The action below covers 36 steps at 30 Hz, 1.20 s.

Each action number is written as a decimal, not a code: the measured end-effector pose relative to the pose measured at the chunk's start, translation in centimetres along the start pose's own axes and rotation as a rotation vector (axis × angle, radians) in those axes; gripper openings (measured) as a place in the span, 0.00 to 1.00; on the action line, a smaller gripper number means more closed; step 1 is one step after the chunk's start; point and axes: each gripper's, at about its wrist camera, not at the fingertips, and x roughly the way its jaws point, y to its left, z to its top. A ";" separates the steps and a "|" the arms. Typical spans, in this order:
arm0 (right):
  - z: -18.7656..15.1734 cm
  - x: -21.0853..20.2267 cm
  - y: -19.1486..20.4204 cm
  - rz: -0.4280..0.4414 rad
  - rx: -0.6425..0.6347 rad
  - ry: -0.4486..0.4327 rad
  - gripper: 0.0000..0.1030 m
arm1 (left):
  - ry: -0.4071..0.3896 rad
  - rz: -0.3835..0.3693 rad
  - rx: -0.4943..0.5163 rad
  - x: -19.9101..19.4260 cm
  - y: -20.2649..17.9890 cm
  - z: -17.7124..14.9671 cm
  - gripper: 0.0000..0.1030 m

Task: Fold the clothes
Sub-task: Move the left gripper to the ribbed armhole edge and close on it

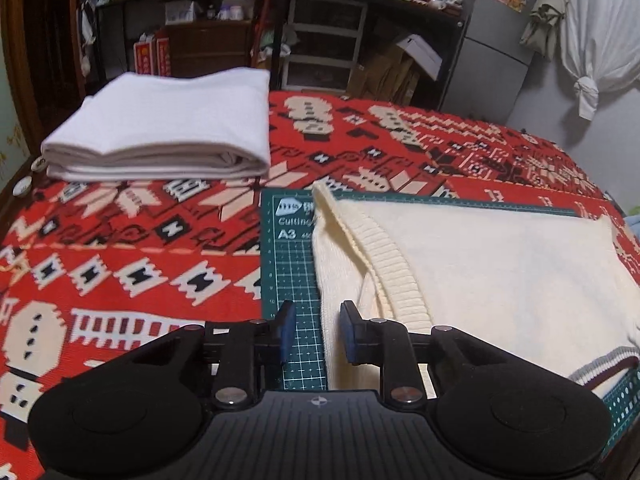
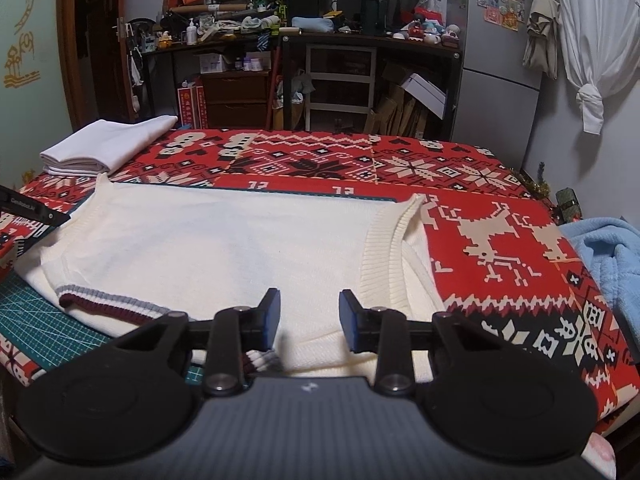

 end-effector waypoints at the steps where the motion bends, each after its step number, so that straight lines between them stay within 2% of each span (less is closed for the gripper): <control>1: 0.0 0.0 0.0 0.000 0.000 0.000 0.34 | -0.003 -0.003 -0.008 0.1 0.1 0.0 0.17; 3: 0.0 0.1 0.0 0.007 -0.003 0.001 0.34 | 0.002 -0.016 -0.021 0.2 0.1 0.0 0.04; 8: 0.0 0.4 0.7 0.018 -0.018 0.008 0.35 | -0.034 0.043 0.041 -0.4 -1.0 -0.3 0.03; 11: 0.2 0.3 1.0 0.022 -0.033 0.004 0.34 | -0.053 0.061 0.038 -0.9 -0.1 -0.4 0.02; 14: 0.4 0.4 1.2 0.027 -0.032 0.005 0.34 | -0.085 0.182 0.047 -1.7 1.6 -0.2 0.00; 16: 0.5 0.6 1.2 0.033 -0.024 0.008 0.35 | -0.078 0.137 -0.075 -2.4 4.2 0.1 0.00; 17: 0.5 0.7 1.3 0.037 -0.022 0.010 0.35 | -0.084 0.088 -0.119 -2.9 5.2 0.2 0.00; 18: 0.5 0.9 1.4 0.039 -0.019 0.012 0.35 | -0.089 0.026 -0.134 -3.2 5.6 0.4 0.00; 20: 0.5 1.2 1.5 0.052 -0.007 0.022 0.35 | -0.098 -0.046 -0.136 -3.5 5.3 0.5 0.00; 21: 0.5 1.3 1.6 0.059 -0.005 0.025 0.35 | -0.091 -0.077 -0.122 -3.4 4.8 0.5 0.07; 22: 0.5 1.3 1.7 0.063 -0.008 0.025 0.35 | -0.078 -0.074 -0.100 -2.9 4.1 0.4 0.15; 23: 0.5 1.3 1.9 0.067 -0.018 0.022 0.35 | -0.065 -0.066 -0.075 -2.4 3.3 0.3 0.16; 25: 0.7 1.0 2.1 0.070 -0.040 0.011 0.35 | -0.043 -0.053 -0.035 -1.4 2.1 0.1 0.27; 27: 0.7 0.6 2.1 0.066 -0.050 0.003 0.35 | -0.031 -0.041 -0.008 -0.6 1.1 -0.3 0.31; 30: 0.7 0.5 1.6 0.057 -0.036 0.007 0.35 | -0.055 0.002 0.059 -0.2 0.0 -0.8 0.33; 32: 0.5 0.6 1.4 0.056 -0.024 0.013 0.35 | -0.061 0.013 0.098 -0.1 -0.6 -0.9 0.31; 34: 0.4 0.7 1.3 0.056 -0.020 0.015 0.35 | -0.065 0.002 0.117 -0.1 -1.0 -1.1 0.07; 36: 0.3 0.8 1.4 0.059 -0.021 0.017 0.35 | -0.063 -0.009 0.118 0.0 -1.3 -1.2 0.07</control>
